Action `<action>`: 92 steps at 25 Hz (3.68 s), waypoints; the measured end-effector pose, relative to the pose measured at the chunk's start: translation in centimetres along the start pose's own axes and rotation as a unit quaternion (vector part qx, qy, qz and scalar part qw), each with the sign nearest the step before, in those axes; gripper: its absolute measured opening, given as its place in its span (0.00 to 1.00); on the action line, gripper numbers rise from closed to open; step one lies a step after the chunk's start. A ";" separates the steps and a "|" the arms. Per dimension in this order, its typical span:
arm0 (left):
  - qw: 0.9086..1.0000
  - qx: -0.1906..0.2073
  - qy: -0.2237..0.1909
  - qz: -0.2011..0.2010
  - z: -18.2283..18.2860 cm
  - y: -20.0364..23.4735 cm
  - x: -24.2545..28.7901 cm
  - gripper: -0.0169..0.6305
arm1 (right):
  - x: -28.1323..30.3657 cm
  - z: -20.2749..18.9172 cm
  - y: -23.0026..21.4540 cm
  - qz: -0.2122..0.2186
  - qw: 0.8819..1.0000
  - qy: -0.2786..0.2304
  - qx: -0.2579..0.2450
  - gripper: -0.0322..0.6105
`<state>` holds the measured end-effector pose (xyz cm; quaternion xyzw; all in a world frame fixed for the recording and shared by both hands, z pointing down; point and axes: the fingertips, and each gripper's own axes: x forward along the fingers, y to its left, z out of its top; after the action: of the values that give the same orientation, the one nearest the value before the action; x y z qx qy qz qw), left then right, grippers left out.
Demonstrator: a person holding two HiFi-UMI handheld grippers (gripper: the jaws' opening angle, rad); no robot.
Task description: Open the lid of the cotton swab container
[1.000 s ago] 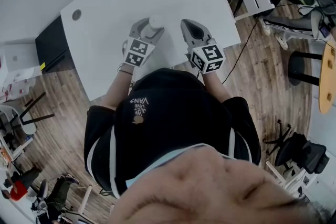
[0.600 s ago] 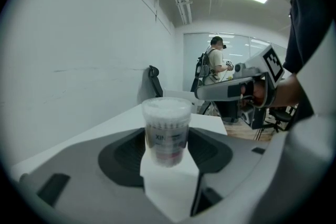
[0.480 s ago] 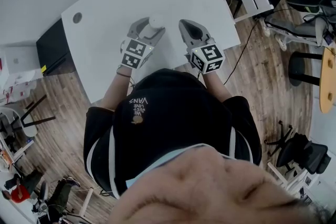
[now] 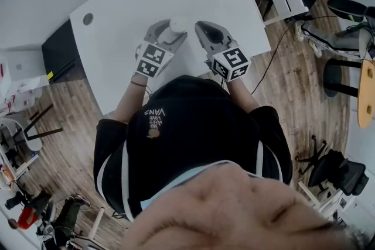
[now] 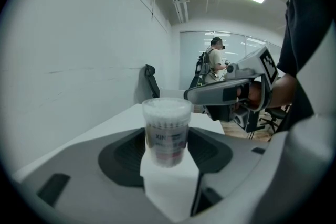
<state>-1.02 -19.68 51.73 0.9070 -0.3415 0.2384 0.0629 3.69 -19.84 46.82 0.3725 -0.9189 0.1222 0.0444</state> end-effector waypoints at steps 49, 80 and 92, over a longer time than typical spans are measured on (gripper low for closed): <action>0.997 0.069 0.004 -0.027 0.1 -2.2 0.2 0.42 | 1.4 -0.7 3.9 0.138 0.987 0.044 -0.074 0.44; 0.997 0.067 -0.022 -0.021 1.0 -2.4 -0.3 0.41 | 0.0 2.4 2.3 0.134 0.991 -0.022 0.009 0.45; 0.997 0.063 -0.024 -0.023 0.9 -2.4 -0.3 0.41 | -0.9 4.5 -2.3 0.042 0.998 -0.056 -0.006 0.45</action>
<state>0.65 -17.91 50.90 0.9221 -0.3064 0.2365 0.0031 5.96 -22.03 42.79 0.3400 -0.9353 0.0977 -0.0103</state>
